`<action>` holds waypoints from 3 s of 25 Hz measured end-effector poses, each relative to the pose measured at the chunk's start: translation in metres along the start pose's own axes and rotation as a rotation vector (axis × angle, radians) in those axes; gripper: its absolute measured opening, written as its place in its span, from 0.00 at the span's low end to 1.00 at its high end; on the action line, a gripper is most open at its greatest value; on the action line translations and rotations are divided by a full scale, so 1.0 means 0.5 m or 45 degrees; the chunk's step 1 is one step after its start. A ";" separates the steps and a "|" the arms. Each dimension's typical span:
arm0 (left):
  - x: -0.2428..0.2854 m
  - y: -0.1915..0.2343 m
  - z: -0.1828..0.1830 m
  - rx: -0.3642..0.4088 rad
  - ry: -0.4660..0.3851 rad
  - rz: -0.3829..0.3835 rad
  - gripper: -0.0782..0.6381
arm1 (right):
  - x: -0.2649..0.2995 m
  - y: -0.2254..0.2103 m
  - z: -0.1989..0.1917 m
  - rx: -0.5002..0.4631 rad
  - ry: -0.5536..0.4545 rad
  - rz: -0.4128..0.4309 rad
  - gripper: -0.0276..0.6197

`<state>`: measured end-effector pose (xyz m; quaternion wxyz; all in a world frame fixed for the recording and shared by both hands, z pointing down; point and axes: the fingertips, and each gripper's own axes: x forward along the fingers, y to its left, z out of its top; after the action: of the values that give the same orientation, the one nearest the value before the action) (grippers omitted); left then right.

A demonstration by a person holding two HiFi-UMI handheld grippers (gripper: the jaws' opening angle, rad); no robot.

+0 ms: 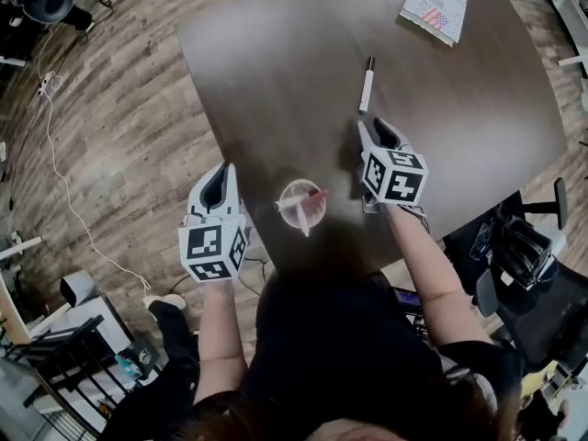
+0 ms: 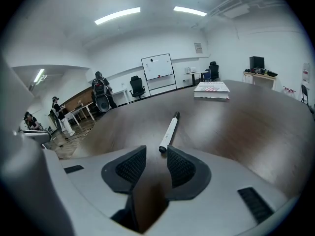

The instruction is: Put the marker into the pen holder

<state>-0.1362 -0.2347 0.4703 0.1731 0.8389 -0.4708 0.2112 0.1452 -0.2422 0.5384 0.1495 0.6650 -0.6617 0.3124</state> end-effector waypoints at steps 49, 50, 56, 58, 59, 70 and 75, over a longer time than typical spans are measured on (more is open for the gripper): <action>0.005 0.030 0.000 -0.048 -0.034 0.037 0.15 | -0.038 -0.019 0.040 -0.297 -0.059 -0.127 0.18; -0.005 0.027 0.000 -0.051 -0.040 0.044 0.15 | -0.047 -0.016 0.044 -0.315 -0.069 -0.118 0.18; -0.069 0.012 0.001 -0.063 -0.081 0.088 0.15 | -0.108 0.022 0.057 -0.415 -0.110 -0.028 0.18; -0.088 0.007 0.002 -0.070 -0.098 0.104 0.15 | -0.131 0.039 0.062 -0.451 -0.120 0.020 0.18; -0.098 0.003 0.002 -0.074 -0.104 0.112 0.15 | -0.144 0.048 0.065 -0.467 -0.124 0.049 0.18; -0.189 -0.040 0.003 -0.094 -0.157 0.189 0.15 | -0.283 0.162 0.106 -0.600 -0.108 0.447 0.18; -0.208 -0.052 0.009 -0.111 -0.183 0.226 0.15 | -0.343 0.215 0.101 -0.667 -0.080 0.631 0.18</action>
<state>-0.1614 -0.1493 0.4102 0.1559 0.7986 -0.5632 0.1442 0.0637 -0.1464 0.3718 0.2141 0.4327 -0.8647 0.1386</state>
